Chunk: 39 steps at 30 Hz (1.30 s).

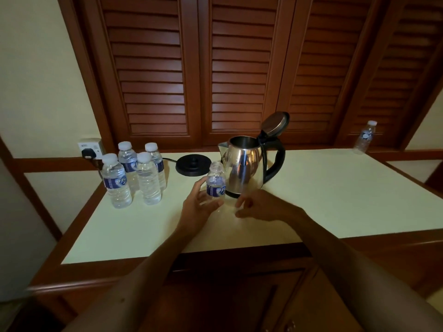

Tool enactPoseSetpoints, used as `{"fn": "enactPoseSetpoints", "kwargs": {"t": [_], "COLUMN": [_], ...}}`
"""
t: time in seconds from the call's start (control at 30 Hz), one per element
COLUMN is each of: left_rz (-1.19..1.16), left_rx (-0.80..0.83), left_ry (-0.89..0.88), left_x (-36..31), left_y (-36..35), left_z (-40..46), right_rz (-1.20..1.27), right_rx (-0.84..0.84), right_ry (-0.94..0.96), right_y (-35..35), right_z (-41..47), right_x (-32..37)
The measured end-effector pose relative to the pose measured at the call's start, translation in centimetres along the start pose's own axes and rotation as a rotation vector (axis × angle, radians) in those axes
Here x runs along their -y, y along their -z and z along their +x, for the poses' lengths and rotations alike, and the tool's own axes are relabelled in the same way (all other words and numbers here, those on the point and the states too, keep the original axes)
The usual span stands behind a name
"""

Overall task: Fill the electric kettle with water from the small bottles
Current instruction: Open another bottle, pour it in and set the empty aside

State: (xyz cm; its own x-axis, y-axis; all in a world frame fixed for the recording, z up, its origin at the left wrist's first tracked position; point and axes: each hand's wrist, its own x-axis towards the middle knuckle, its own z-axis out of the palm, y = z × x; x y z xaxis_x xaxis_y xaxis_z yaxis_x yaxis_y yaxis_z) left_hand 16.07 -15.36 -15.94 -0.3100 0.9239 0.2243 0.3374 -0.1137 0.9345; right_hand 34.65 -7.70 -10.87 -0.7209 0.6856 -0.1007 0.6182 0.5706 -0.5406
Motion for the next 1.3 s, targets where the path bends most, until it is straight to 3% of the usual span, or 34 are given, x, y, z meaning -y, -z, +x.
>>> {"fn": "enactPoseSetpoints", "kwargs": {"t": [0.13,0.27,0.37,0.5,0.8,0.9,0.97,1.07,1.13,1.3], "left_rz": [-0.011,-0.007,-0.007,-0.004,0.007,0.026,0.030,0.029,0.035,0.047], "left_rx": [0.006,0.019,0.020,0.012,0.017,0.021,0.034,0.049,0.050,0.046], "left_ry": [0.004,0.014,0.019,0.012,-0.024,-0.023,-0.022,-0.014,-0.013,-0.017], "left_x": [0.5,0.9,1.0,1.3,1.8,1.5,1.2,1.1,1.1,1.0], "left_y": [0.1,0.2,0.2,0.2,0.1,0.2,0.2,0.2,0.2,0.2], "left_z": [-0.1,-0.1,0.0,0.1,0.3,0.2,0.0,0.0,0.1,0.2], "right_rz": [0.480,0.589,0.362,-0.048,-0.352,-0.545,-0.503,-0.359,-0.388,-0.606], "right_rx": [-0.090,-0.300,-0.366,-0.268,-0.185,-0.277,-0.288,-0.123,-0.045,-0.093], "right_ry": [0.019,0.138,0.214,0.242,0.217,0.151,0.140,0.200,0.262,0.255], "right_y": [2.0,4.4,5.8,5.8,5.8,5.2,5.2,6.3,6.8,6.1], "right_z": [-0.2,0.7,2.2,3.6,4.0,4.1,4.1,3.7,3.7,4.6], "right_x": [2.9,6.1,7.6,8.4,9.3,9.9,9.8,10.0,9.8,9.7]}}
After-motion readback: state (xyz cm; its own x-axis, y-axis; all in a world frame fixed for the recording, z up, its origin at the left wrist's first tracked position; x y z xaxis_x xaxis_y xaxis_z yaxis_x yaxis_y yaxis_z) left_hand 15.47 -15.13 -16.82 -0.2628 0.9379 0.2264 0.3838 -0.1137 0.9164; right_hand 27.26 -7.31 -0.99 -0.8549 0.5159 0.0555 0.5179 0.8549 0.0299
